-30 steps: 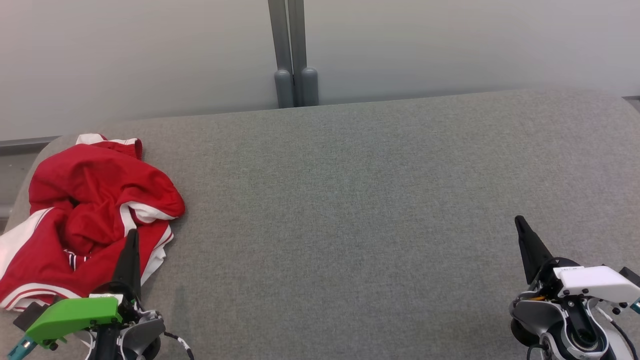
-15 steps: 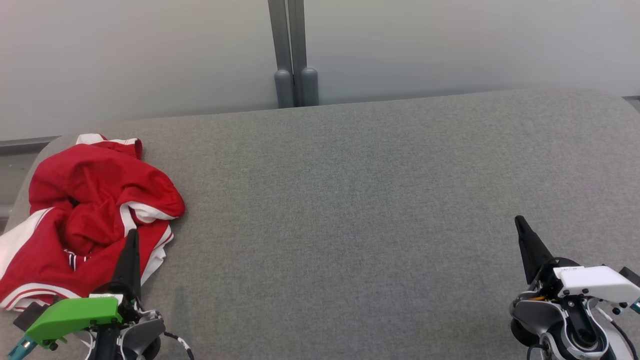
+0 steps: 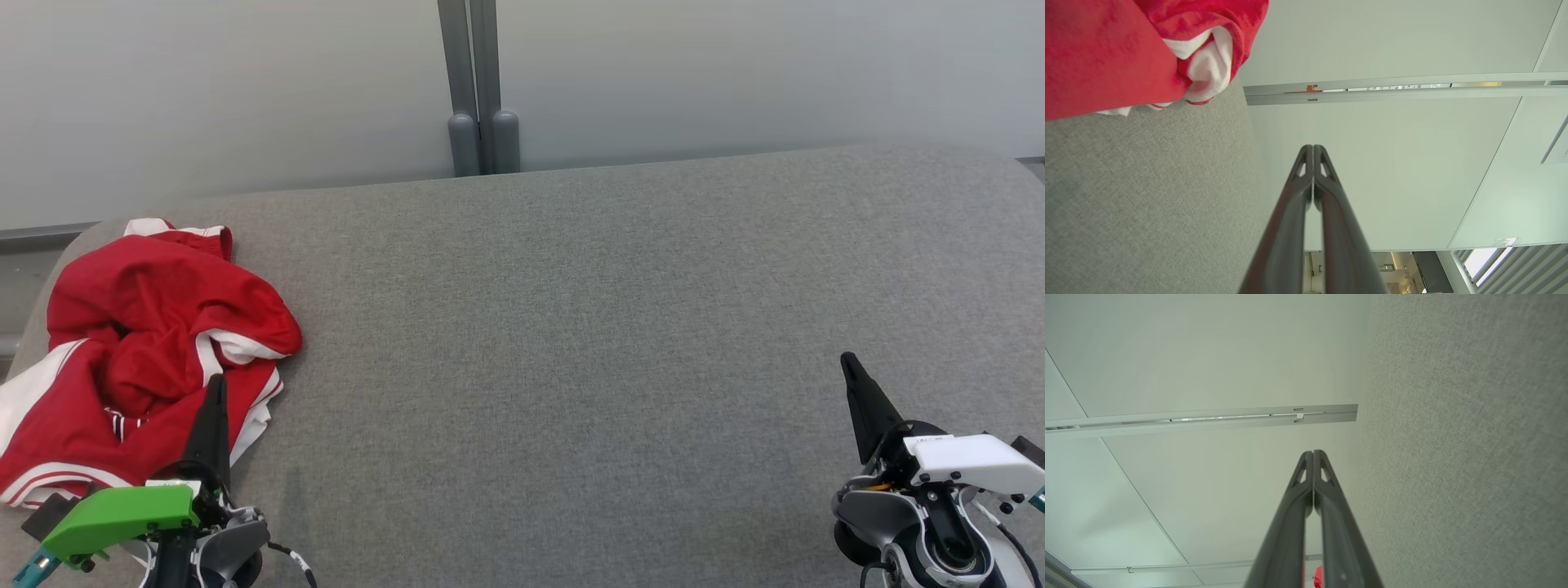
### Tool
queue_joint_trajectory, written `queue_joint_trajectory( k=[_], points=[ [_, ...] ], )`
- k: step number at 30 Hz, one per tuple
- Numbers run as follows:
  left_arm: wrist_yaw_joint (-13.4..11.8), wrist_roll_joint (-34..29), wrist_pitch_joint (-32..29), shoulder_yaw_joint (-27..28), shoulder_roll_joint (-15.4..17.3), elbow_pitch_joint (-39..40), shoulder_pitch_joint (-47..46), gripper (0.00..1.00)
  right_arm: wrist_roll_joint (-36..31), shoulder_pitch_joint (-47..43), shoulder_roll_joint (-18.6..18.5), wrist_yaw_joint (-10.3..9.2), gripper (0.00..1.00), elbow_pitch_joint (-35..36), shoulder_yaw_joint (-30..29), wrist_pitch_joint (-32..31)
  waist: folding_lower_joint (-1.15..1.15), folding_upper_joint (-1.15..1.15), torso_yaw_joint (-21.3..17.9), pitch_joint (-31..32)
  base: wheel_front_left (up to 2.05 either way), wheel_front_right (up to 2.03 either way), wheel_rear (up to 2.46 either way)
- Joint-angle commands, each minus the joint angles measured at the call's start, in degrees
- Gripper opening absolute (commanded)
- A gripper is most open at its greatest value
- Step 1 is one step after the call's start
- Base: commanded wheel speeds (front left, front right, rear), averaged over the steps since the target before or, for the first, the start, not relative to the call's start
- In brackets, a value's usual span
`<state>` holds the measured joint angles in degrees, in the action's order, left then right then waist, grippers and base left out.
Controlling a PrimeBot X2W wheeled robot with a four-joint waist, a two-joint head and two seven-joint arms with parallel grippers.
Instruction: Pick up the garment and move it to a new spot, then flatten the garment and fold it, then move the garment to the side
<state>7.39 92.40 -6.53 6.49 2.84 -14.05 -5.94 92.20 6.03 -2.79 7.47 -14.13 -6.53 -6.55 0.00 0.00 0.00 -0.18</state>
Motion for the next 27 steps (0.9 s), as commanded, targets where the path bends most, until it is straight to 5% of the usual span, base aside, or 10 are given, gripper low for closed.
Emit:
queue_joint_trajectory(
  k=[1, 27],
  points=[
    [0.2, 0.0, -0.2, 0.1, 0.1, 0.0, -0.7, 0.00, 0.4, 0.4, -0.1, 0.05, 0.00, 0.2, -0.1, -0.1, 0.00, 0.00, 0.0, 0.0, 0.00, 0.00, 0.00],
    [0.2, 0.0, -0.2, 0.1, 0.1, 0.0, -0.7, 0.00, 0.4, 0.4, -0.1, 0.05, 0.00, 0.2, -0.1, -0.1, 0.00, 0.00, 0.0, 0.0, 0.00, 0.00, 0.00]
  ],
)
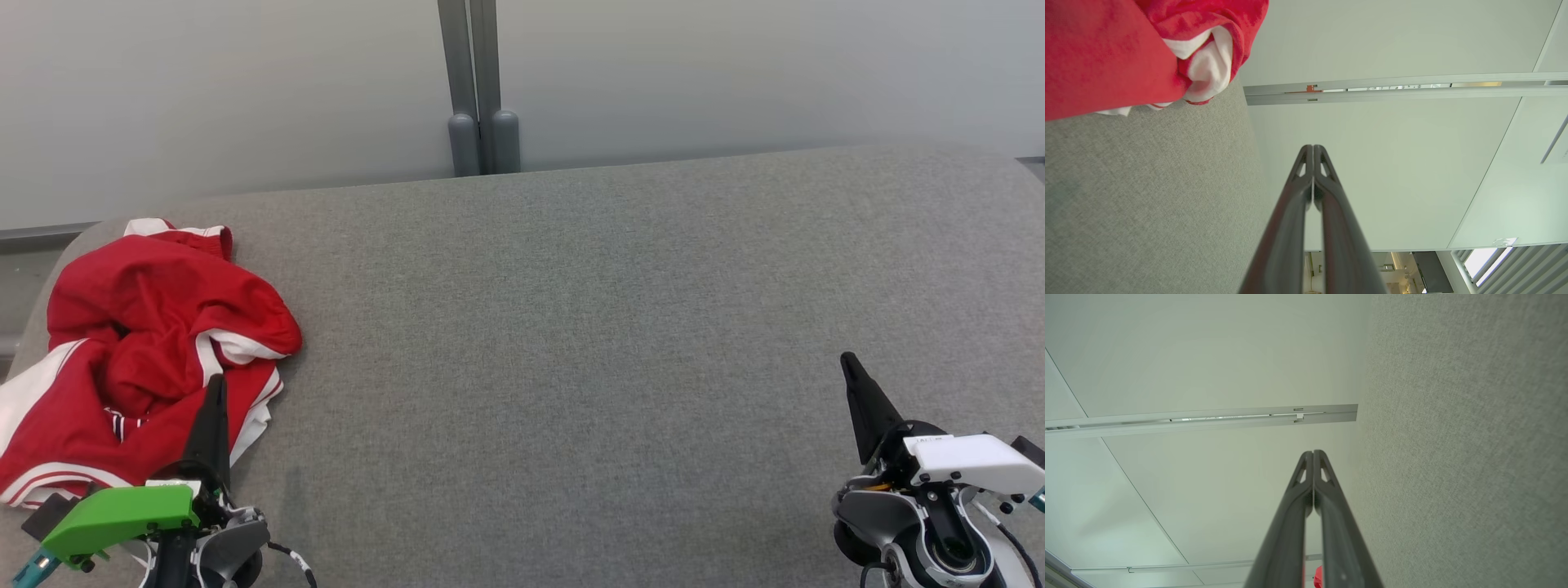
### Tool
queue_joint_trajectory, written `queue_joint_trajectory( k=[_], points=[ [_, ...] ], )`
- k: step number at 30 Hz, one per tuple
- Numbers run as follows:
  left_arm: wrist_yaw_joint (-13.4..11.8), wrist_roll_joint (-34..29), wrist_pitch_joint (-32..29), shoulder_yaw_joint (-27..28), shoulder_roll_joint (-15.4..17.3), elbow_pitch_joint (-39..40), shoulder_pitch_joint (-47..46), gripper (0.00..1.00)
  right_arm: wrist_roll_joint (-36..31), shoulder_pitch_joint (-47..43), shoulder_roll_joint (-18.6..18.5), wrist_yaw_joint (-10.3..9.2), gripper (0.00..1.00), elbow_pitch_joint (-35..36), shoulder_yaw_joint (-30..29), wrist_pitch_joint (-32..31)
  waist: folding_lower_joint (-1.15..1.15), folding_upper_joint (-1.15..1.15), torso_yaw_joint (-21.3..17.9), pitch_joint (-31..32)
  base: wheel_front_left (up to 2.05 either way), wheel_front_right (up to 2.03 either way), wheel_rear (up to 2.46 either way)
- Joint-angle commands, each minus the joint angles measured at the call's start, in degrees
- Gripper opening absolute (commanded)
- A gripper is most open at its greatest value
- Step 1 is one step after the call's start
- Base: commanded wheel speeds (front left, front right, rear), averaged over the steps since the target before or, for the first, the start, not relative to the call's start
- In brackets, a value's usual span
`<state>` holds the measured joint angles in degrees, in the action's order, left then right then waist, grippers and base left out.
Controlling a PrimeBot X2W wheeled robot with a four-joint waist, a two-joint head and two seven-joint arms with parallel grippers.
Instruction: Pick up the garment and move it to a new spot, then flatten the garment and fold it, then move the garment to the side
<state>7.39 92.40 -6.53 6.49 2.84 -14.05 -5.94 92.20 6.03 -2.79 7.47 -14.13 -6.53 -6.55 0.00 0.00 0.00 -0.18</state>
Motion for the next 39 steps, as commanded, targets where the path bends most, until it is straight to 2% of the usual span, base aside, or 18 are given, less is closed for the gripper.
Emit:
queue_joint_trajectory(
  k=[1, 5, 6, 10, 26, 33, 39],
  points=[
    [0.2, 0.0, -0.2, 0.1, 0.1, 0.0, -0.7, 0.00, 0.4, 0.4, -0.1, 0.05, 0.00, 0.2, -0.1, -0.1, 0.00, 0.00, 0.0, 0.0, 0.00, 0.00, 0.00],
    [0.2, 0.0, -0.2, 0.1, 0.1, 0.0, -0.7, 0.00, 0.4, 0.4, -0.1, 0.05, 0.00, 0.2, -0.1, -0.1, 0.00, 0.00, 0.0, 0.0, 0.00, 0.00, 0.00],
    [0.0, 0.0, 0.0, 0.0, 0.0, 0.0, 0.0, 1.00, 0.0, 0.0, 0.0, 0.00, 1.00, 0.0, 0.0, 0.0, 0.00, 0.00, 0.0, 0.0, 0.00, 0.00, 0.00],
    [0.0, 0.0, 0.1, -0.2, -0.3, -1.5, 1.2, 1.00, -0.1, -1.1, 0.4, -0.01, 1.00, -1.4, 0.2, 0.1, 0.00, 0.00, 0.0, 0.0, 0.00, 0.00, 0.00],
    [0.0, -3.7, 4.6, -1.9, -0.2, 1.9, 0.9, 1.00, -3.0, -0.3, 0.3, 0.01, 1.00, 3.3, 3.6, 4.6, 0.00, 0.00, 0.1, -0.1, 0.00, 0.00, 0.00],
    [0.0, -9.7, 6.3, -1.8, -0.2, 3.7, 0.9, 1.00, -6.5, -0.1, 0.2, 0.01, 1.00, 5.7, 4.2, 6.3, 0.00, 0.00, 0.1, -0.1, 0.00, 0.00, 0.00],
    [0.0, -18.5, 7.6, -1.9, -0.2, 5.1, 1.1, 1.00, -13.6, 0.1, -0.1, 0.02, 1.00, 7.3, 5.3, 7.6, 0.00, 0.00, -0.2, -0.1, 0.00, 0.00, 0.00]
  ],
)
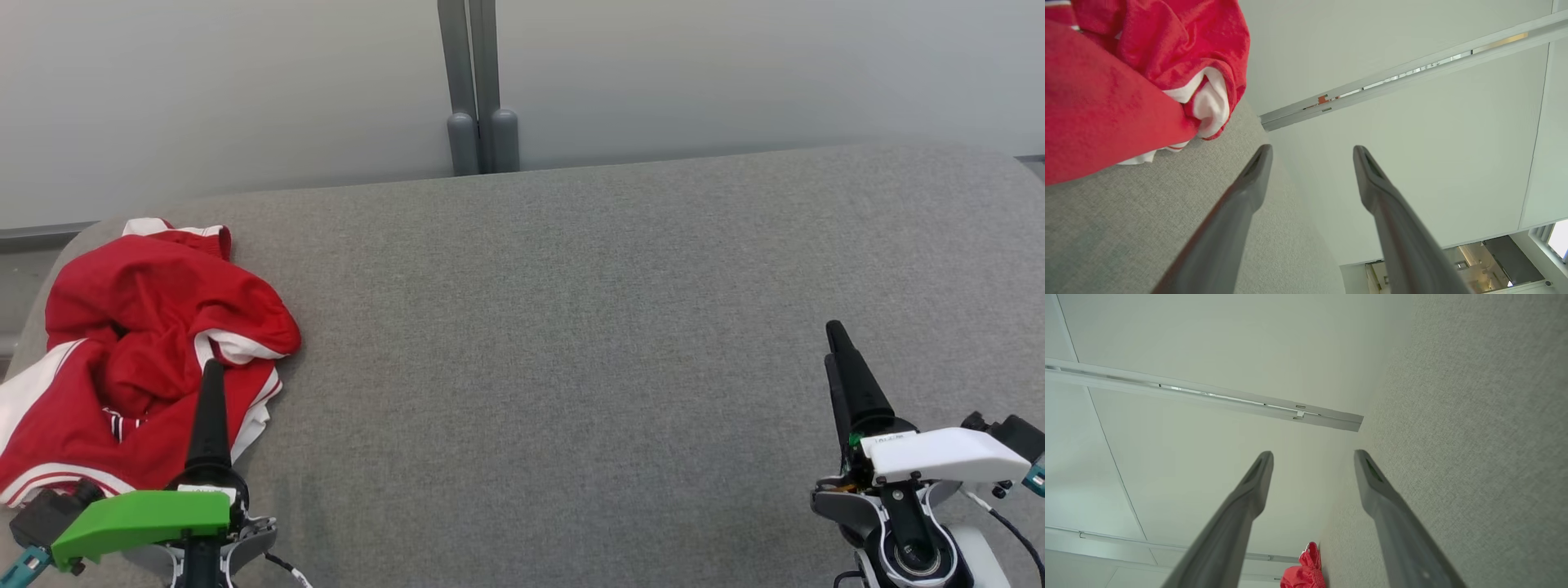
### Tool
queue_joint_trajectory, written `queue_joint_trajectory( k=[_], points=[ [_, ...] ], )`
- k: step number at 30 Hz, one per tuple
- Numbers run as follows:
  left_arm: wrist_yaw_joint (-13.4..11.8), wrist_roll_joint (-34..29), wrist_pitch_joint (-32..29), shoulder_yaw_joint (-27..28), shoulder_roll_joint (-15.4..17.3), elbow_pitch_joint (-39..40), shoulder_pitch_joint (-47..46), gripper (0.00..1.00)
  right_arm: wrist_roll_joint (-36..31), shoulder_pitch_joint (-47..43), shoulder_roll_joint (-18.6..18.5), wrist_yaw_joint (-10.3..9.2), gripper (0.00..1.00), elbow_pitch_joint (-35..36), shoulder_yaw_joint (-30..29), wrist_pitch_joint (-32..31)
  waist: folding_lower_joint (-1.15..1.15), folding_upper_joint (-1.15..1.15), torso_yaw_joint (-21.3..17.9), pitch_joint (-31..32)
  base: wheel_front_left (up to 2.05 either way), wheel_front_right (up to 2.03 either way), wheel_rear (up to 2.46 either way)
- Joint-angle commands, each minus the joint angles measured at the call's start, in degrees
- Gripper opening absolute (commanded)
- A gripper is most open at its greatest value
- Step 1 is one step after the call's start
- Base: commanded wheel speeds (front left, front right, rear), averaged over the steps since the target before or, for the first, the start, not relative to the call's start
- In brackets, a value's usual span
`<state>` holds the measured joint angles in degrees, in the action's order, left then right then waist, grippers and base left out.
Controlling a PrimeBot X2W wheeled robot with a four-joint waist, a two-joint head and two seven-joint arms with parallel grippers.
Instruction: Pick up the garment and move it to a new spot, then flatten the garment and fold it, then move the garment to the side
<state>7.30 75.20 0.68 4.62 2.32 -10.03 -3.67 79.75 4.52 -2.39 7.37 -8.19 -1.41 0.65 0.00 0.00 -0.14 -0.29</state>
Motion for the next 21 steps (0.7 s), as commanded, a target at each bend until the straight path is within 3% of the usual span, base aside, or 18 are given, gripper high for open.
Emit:
queue_joint_trajectory(
  k=[1, 21],
  points=[
    [0.1, -2.5, 0.7, 0.0, 0.4, 1.2, -1.1, 1.00, -2.6, 1.7, -0.6, 0.12, 1.00, 1.5, 0.5, 0.7, 0.00, 0.00, -0.1, 0.0, 0.00, 0.00, 0.00],
    [-2.6, -31.5, 4.6, -2.2, 0.5, 2.6, -0.5, 1.00, -30.7, 1.8, -2.2, 0.14, 1.00, 2.2, 4.5, 4.7, 0.00, 0.00, -0.3, -0.1, 0.00, 0.00, 0.00]
  ],
)
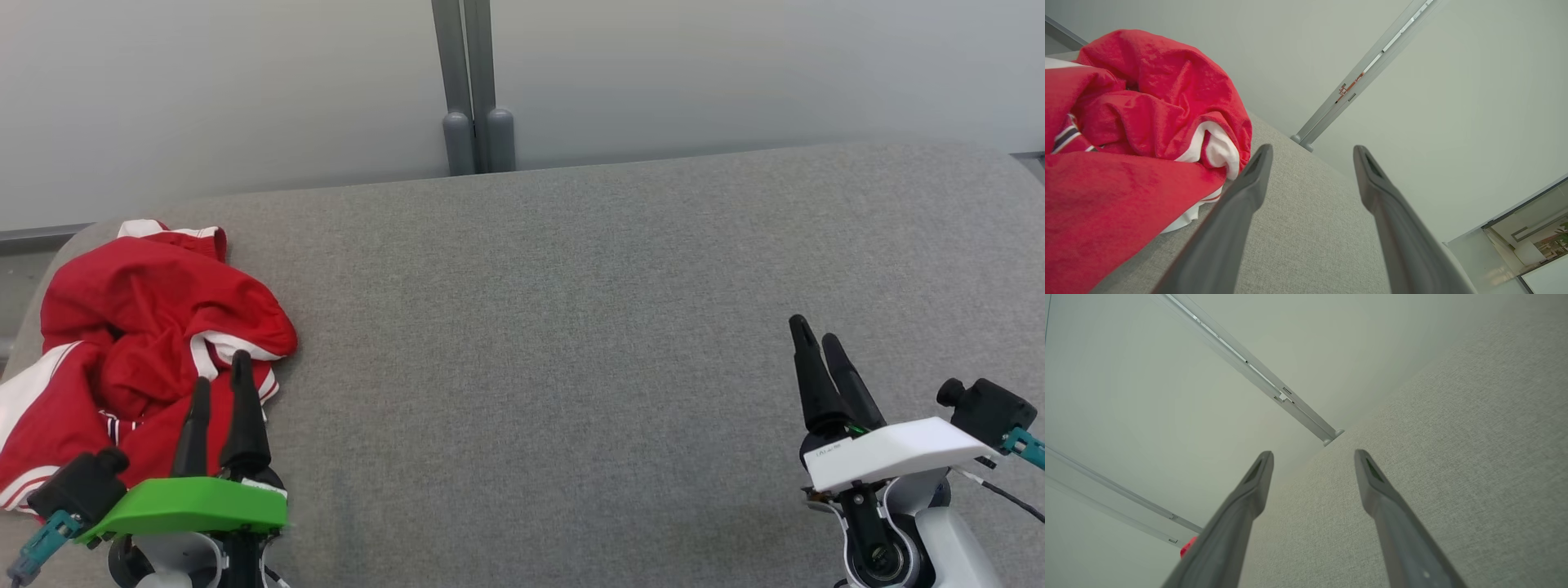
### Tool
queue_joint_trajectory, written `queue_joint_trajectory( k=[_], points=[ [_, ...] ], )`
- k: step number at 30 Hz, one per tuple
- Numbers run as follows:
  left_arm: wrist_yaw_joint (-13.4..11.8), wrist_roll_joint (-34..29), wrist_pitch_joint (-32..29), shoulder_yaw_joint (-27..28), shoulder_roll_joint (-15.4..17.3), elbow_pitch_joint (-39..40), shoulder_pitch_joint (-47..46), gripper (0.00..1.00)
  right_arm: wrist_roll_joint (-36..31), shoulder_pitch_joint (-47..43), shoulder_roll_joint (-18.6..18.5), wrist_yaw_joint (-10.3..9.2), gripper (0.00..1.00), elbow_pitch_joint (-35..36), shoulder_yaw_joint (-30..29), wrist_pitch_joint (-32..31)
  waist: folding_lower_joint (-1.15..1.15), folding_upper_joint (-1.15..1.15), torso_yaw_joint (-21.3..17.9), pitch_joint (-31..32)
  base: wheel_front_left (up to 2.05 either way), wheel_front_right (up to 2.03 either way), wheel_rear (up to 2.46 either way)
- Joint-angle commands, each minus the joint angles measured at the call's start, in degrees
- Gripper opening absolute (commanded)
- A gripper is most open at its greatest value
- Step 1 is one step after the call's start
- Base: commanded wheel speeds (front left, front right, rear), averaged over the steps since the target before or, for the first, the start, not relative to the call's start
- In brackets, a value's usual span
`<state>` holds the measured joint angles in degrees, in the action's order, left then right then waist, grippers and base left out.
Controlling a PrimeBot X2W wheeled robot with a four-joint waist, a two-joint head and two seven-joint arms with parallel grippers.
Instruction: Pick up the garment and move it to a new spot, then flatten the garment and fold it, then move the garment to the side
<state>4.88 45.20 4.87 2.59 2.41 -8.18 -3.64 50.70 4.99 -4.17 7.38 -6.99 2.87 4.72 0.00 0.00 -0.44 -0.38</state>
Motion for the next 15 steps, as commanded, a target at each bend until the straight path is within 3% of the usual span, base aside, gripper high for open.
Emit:
queue_joint_trajectory(
  k=[1, 15],
  points=[
    [-0.3, -2.6, 0.6, -0.4, 0.4, 0.6, -0.4, 1.00, -3.0, 1.3, -0.4, 0.13, 1.00, 0.8, 0.2, 0.8, 0.00, 0.00, 0.0, 0.1, 0.00, 0.00, 0.00],
    [-0.7, -12.8, 3.0, -1.8, 0.5, -1.4, 0.4, 1.00, -16.1, 1.9, -1.1, 0.14, 1.00, -2.2, 1.6, 3.1, 0.00, 0.00, 0.0, 0.5, 0.00, 0.00, 0.00]
  ],
)
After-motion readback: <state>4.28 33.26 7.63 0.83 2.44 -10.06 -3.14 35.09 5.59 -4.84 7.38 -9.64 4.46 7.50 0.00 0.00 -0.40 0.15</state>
